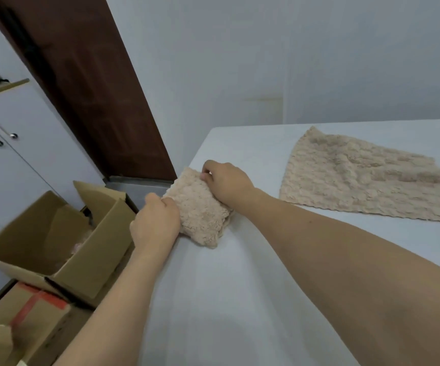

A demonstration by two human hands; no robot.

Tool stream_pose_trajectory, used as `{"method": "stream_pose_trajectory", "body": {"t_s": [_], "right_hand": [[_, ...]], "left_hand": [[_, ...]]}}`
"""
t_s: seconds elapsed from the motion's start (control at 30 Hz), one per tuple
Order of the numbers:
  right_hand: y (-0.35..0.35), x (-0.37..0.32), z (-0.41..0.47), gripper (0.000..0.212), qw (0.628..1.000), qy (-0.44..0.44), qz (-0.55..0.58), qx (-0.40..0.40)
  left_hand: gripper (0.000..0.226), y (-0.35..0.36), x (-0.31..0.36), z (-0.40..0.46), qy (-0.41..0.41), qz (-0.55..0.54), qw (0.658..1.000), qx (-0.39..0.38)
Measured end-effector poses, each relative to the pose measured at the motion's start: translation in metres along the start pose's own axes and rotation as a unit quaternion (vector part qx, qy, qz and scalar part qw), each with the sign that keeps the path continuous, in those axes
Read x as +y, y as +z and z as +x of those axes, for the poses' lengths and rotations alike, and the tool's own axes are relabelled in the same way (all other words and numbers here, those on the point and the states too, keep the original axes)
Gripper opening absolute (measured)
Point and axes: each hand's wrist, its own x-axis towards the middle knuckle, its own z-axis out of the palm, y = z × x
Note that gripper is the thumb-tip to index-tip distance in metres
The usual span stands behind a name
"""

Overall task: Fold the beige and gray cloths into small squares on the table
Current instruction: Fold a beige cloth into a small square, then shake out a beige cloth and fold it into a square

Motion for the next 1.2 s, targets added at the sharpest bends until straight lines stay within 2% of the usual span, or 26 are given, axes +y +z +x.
{"method": "stream_pose_trajectory", "body": {"t_s": [0.1,0.37,0.57,0.67,0.7,0.77,0.87,0.93,1.03,1.13,1.2], "right_hand": [[0.017,0.003,0.017,0.026,1.000,-0.015,-0.017,-0.007],[0.036,0.015,0.029,0.025,0.998,-0.004,0.036,0.041],[0.043,0.018,0.037,0.031,0.998,0.000,0.044,0.040],[0.028,0.019,0.022,0.030,0.994,0.023,0.096,0.050],[0.017,0.022,0.012,0.029,0.992,0.026,0.104,0.062],[-0.010,0.037,-0.012,0.028,0.993,0.008,0.073,0.090],[-0.050,0.078,-0.053,0.025,0.992,-0.013,-0.028,0.122],[-0.075,0.105,-0.077,0.024,0.985,0.004,-0.096,0.145],[-0.105,0.133,-0.105,0.019,0.973,0.053,-0.175,0.142],[-0.122,0.158,-0.128,0.024,0.966,0.120,-0.218,0.069],[-0.124,0.170,-0.140,0.028,0.967,0.131,-0.215,0.044]], "left_hand": [[0.030,0.010,-0.009,0.006,0.015,0.016,0.999,0.036],[0.024,0.023,-0.021,0.021,0.062,0.025,0.995,0.077],[0.023,0.030,-0.023,0.026,0.029,0.075,0.995,0.061],[0.024,0.026,-0.022,0.026,0.003,0.044,0.998,0.052],[0.025,0.022,-0.021,0.026,-0.007,0.029,0.998,0.063],[0.029,0.016,-0.017,0.020,0.011,0.037,0.990,0.135],[0.031,0.016,0.009,-0.006,0.149,0.037,0.961,0.231],[0.030,0.021,0.040,-0.025,0.286,-0.016,0.939,0.192],[0.028,0.040,0.090,-0.047,0.437,-0.069,0.897,0.018],[0.037,0.072,0.124,-0.062,0.453,-0.067,0.880,-0.128],[0.040,0.092,0.134,-0.064,0.414,-0.056,0.893,-0.170]]}}
